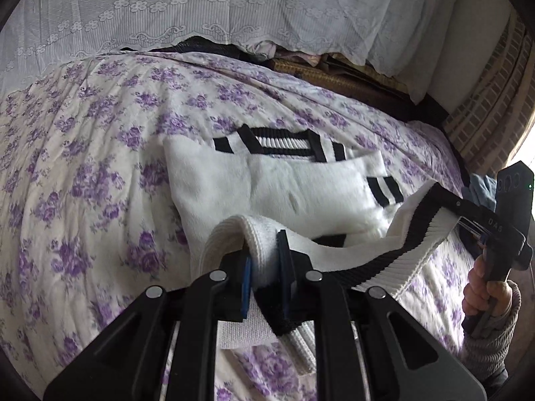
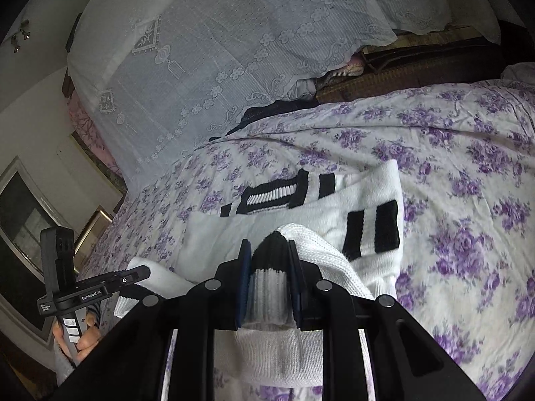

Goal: Fold small clothes
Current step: 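Lift the hem with both grippers and fold it up toward the collar, then lay the folded hem onto the collar and open both grippers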

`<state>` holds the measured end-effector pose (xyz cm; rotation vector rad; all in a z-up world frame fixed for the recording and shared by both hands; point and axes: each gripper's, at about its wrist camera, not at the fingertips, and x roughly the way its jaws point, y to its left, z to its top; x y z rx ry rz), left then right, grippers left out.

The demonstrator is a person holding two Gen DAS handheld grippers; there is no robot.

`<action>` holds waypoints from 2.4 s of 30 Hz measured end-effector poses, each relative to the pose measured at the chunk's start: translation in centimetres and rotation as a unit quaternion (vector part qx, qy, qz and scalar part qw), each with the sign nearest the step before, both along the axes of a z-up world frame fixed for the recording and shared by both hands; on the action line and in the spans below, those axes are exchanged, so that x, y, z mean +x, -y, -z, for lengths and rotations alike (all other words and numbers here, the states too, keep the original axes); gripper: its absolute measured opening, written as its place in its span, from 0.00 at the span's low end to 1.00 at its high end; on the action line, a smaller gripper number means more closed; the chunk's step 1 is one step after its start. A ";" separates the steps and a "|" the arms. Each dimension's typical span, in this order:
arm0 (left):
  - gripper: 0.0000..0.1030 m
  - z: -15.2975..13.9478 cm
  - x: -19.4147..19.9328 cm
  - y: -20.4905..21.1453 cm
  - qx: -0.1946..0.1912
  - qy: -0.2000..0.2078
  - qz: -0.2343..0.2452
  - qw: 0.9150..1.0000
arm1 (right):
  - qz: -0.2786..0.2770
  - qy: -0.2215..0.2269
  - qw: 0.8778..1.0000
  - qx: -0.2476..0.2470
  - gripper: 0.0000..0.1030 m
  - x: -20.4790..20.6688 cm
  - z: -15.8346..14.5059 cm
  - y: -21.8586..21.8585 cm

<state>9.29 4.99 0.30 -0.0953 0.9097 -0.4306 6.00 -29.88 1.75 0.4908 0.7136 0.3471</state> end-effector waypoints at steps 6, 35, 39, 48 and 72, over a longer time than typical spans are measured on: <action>0.12 -0.2 2.9 0.0 0.008 0.001 -0.019 1.000 | 0.003 -0.002 1.000 0.004 0.21 2.9 0.0 0.1; 0.77 4.6 13.4 -2.5 -0.081 -0.033 -0.058 0.994 | 0.052 -0.021 0.985 0.161 0.69 12.9 6.8 4.6; 0.94 0.7 10.4 -3.8 -0.051 0.066 -0.102 0.991 | 0.051 0.030 0.995 0.085 0.69 11.0 3.9 3.9; 0.95 3.8 12.8 0.4 0.082 0.038 -0.061 0.994 | 0.007 -0.025 0.995 -0.093 0.68 14.4 5.2 -0.5; 0.93 8.0 18.4 0.5 0.155 -0.042 -0.104 0.981 | 0.059 -0.085 0.993 -0.051 0.15 15.7 9.1 2.3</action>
